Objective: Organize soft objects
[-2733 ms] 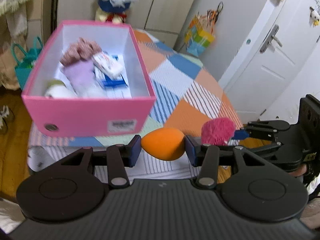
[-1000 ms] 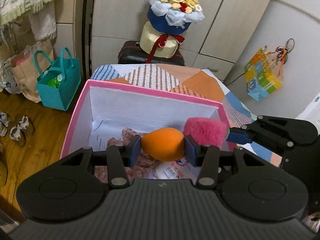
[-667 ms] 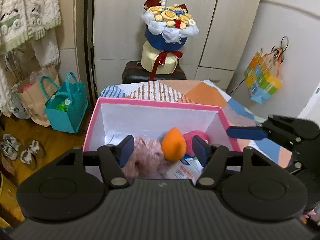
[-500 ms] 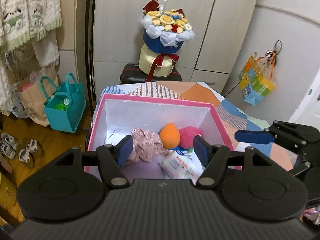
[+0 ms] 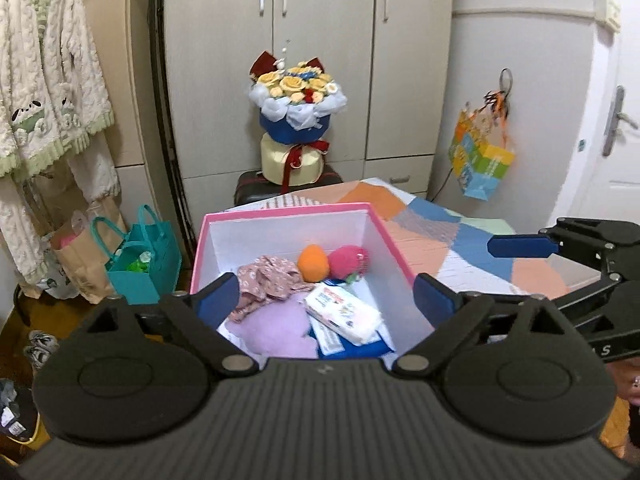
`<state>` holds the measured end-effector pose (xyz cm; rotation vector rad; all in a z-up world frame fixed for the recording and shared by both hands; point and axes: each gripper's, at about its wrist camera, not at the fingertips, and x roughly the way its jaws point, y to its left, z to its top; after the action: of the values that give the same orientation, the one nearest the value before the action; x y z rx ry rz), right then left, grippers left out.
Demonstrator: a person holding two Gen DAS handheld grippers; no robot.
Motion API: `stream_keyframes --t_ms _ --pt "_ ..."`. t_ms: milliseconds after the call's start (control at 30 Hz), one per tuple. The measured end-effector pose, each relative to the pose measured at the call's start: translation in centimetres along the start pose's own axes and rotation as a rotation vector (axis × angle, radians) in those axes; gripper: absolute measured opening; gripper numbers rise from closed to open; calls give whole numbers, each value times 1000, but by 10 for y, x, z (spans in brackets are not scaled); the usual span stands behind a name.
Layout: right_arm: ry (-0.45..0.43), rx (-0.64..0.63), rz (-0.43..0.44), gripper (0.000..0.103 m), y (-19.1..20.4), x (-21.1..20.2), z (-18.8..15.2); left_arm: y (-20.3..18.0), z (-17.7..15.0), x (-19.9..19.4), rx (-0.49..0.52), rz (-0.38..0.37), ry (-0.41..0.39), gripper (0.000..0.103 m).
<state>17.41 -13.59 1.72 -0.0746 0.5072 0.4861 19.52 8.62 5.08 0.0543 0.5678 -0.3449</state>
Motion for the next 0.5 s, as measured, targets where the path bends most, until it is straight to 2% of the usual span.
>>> stream_keyframes --t_ms 100,133,167,267,367,500 --pt "-9 -7 -31 83 7 -16 -2 -7 -5 -9 -7 26 -15 103" --pt "-9 0 -50 88 9 -21 -3 -11 -5 -8 10 53 -8 103" --pt "-7 13 -74 94 10 -25 -4 -15 -5 -6 30 78 12 103" --pt "0 54 -116 96 7 -35 -8 -22 -3 -4 35 143 77 103" --pt "16 92 -172 102 4 -45 -12 -27 -4 -17 12 142 70 103" --pt "56 192 -258 103 -2 -62 -19 -37 -13 -37 8 134 46 103"
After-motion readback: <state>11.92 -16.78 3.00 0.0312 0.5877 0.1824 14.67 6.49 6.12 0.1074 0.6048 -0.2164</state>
